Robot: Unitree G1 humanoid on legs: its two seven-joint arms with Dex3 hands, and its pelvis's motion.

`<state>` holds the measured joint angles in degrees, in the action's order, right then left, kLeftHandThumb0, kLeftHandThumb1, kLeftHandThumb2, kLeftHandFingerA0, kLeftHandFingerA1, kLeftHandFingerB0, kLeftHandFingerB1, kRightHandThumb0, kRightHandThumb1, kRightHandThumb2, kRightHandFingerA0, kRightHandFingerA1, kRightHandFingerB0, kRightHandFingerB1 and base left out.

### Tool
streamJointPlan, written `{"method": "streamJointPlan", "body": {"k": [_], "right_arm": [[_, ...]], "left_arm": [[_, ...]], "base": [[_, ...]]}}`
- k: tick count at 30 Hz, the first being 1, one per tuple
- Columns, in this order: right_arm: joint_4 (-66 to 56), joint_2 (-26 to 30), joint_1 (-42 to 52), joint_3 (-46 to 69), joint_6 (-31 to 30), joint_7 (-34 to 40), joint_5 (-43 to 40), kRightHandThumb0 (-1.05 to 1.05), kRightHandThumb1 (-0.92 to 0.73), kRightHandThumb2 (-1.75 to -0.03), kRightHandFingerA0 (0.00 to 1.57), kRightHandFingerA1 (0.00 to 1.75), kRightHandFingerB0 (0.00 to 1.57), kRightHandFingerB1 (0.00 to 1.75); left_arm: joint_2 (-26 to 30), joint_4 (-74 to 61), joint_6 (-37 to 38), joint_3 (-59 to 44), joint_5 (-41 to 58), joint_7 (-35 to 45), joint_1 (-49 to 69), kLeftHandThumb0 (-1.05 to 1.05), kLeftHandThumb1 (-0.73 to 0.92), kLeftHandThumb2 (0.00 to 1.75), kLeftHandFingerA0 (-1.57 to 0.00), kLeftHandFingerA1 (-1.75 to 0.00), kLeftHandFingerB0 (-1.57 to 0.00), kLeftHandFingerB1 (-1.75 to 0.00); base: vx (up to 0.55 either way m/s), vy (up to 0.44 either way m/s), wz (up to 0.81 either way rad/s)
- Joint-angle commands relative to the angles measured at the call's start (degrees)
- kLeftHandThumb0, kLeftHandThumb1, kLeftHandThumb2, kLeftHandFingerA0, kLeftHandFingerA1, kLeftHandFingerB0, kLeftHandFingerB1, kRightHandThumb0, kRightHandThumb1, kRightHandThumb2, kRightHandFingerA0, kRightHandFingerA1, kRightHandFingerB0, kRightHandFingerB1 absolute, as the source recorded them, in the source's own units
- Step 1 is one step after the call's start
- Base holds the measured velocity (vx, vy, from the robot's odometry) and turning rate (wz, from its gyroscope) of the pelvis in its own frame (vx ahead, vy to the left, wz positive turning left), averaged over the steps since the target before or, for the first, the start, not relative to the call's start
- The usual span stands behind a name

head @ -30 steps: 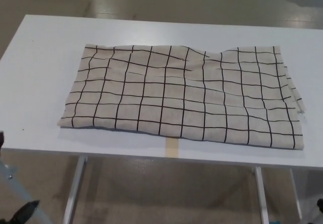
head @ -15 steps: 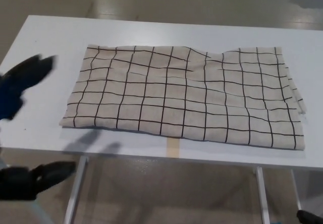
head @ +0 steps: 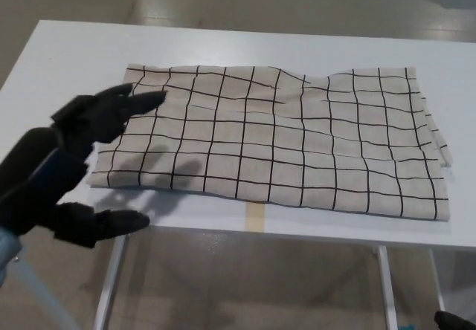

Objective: Use the left hand to fold a white towel with checkered patterns in half.

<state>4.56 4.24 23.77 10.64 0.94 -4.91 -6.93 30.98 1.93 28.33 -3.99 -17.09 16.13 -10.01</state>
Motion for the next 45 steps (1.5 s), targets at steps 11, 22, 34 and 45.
{"method": "streamJointPlan", "body": {"k": [11, 22, 34, 45], "right_arm": [[0.47, 0.42, 0.45, 0.14, -1.84, -0.41, -0.43, -0.21, -0.55, -0.56, 0.46, 0.61, 0.45, 0.49], [0.81, 0.51, 0.69, 0.5, -1.42, -1.17, -1.12, -0.21, -0.55, -0.56, 0.46, 0.61, 0.45, 0.49], [0.11, 0.49, 0.94, 0.43, -1.71, -1.07, -0.61, -0.21, -0.55, -0.56, 0.46, 0.6, 0.46, 0.49], [-0.95, 0.64, 1.02, 0.43, -2.06, -0.98, -0.31, -0.21, -0.55, -0.56, 0.46, 0.58, 0.47, 0.49]], "left_arm": [[4.12, 28.39, -6.98, 17.56, -24.83, -11.48, -19.86, -0.33, 0.24, 0.64, 0.0, -0.13, 0.0, -0.25], [2.5, 37.54, -7.22, 23.2, -26.74, -19.99, -24.64, -0.21, 0.49, 0.55, 0.0, -0.06, 0.0, -0.2], [-0.05, 43.86, -8.0, 26.74, -27.24, -23.58, -28.47, -0.26, 0.48, 0.57, 0.0, -0.13, 0.0, -0.21], [-3.78, 52.42, -9.77, 31.35, -29.74, -29.27, -32.11, -0.31, 0.5, 0.55, 0.0, -0.18, -0.01, -0.25]], "base": [[0.0, 0.0, 0.0], [0.0, 0.0, 0.0], [0.0, 0.0, 0.0], [0.0, 0.0, 0.0]]}}
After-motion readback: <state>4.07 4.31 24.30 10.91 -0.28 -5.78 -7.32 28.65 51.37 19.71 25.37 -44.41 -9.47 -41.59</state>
